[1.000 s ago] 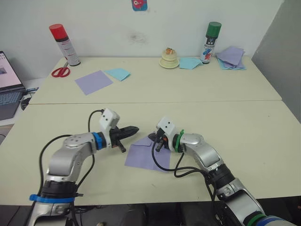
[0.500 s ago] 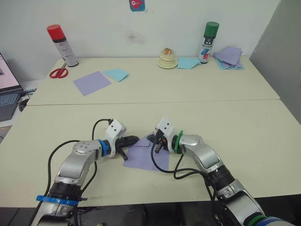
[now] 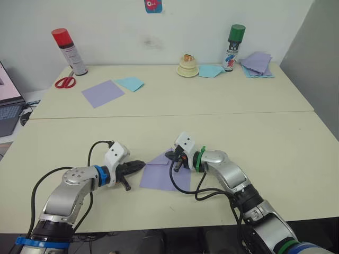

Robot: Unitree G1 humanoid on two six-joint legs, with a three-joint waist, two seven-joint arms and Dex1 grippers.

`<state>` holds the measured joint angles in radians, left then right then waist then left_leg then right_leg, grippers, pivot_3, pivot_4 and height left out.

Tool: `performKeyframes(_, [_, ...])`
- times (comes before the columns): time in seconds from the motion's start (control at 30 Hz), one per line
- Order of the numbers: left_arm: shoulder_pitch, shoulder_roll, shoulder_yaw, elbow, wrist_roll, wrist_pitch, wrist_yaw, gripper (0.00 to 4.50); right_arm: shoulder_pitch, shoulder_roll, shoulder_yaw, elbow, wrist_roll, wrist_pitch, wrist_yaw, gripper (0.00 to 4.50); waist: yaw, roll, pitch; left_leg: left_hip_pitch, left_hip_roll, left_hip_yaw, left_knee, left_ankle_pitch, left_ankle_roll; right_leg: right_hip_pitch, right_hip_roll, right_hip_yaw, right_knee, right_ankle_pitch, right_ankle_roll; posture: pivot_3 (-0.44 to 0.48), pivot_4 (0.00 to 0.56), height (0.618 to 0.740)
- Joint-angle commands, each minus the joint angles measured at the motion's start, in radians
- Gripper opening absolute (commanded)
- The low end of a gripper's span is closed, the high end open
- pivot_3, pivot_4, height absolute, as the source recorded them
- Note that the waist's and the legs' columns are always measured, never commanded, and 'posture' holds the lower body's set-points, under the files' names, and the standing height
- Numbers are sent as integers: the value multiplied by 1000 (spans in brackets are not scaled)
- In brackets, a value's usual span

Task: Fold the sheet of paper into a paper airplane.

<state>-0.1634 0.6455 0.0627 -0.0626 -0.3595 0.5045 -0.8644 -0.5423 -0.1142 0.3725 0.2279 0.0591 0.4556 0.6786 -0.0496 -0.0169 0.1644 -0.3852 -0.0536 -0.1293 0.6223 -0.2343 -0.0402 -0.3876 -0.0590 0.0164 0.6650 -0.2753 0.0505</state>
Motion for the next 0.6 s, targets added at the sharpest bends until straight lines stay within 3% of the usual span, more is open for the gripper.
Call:
performKeyframes(0.03, [-74,-41,29,-57,-69,26,14,23,-9,-3,-6,14,-5,-2,6,0,1,0,0,0,0,0,0,0,0,0,0,0,0,0,0,0,150,740])
performKeyframes(0.4, [-75,-56,-207,45,125,-68,8,23,2,46,-61,-40,47,-42,-20,0,2,0,0,-1,0,1,0,0,0,0,0,1,0,0,0,0,150,740])
performKeyframes(0.6, [-73,-73,-218,61,134,-70,5,23,19,69,-28,-41,25,-35,-30,0,4,0,0,-1,0,1,0,0,0,0,0,1,0,0,0,0,150,740])
